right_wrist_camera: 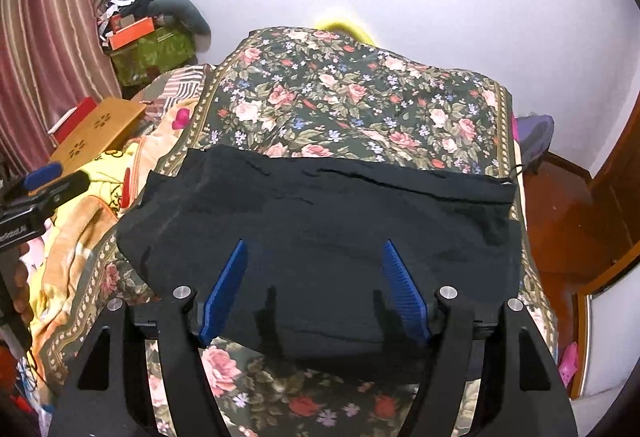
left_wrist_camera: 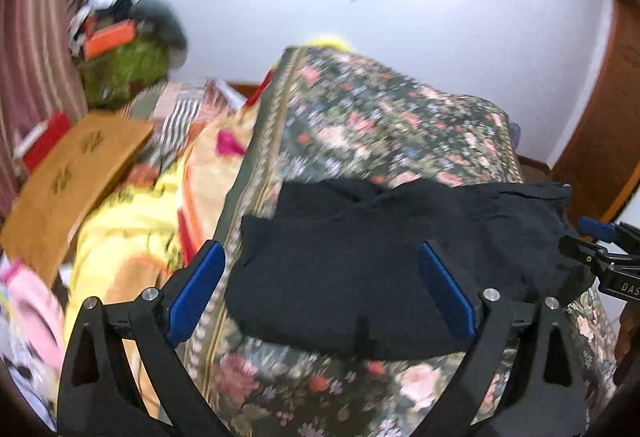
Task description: Fold large clothes
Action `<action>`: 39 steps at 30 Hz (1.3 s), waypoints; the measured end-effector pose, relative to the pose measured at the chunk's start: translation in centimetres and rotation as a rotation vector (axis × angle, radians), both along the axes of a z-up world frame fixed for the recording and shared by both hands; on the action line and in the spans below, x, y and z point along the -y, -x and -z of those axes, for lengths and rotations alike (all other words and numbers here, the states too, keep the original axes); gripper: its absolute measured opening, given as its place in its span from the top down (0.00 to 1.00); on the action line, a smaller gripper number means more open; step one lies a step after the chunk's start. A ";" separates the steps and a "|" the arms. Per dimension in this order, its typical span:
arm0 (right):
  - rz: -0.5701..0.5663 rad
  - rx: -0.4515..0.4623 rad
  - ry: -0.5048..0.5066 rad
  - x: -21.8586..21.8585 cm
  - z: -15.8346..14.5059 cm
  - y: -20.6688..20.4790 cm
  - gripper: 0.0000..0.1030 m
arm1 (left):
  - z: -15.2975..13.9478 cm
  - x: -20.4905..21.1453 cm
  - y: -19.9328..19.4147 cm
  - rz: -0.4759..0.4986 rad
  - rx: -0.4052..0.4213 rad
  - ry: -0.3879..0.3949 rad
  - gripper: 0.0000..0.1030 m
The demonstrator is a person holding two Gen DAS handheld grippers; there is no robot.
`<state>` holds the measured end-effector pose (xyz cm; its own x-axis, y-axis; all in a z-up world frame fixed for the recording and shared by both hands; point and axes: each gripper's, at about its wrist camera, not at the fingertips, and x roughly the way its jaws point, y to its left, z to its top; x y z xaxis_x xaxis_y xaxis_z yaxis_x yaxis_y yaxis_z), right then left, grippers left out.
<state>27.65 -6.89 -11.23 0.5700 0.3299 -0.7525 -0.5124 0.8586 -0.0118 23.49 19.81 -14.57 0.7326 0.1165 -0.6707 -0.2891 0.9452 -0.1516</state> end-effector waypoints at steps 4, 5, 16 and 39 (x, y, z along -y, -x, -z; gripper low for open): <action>-0.001 -0.019 0.040 -1.1 1.7 -0.1 0.35 | 4.7 -3.8 0.9 -0.082 -0.071 0.205 0.06; 0.000 -0.025 0.053 -1.2 2.2 -0.2 0.35 | 5.8 -4.3 0.9 -0.091 -0.089 0.256 0.06; 0.032 -0.102 0.059 0.1 5.9 -1.6 0.32 | 16.3 -6.1 -1.0 -0.060 -0.137 0.855 0.08; 0.020 -0.096 -0.037 -1.0 3.2 -0.4 0.23 | 7.8 -5.0 -2.1 -0.191 0.073 0.443 0.75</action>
<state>28.04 -5.92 -14.46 0.5025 0.3477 -0.7916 -0.4927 0.8675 0.0683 25.62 24.80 -22.35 0.7727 -0.0318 -0.6340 -0.4245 0.7167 -0.5532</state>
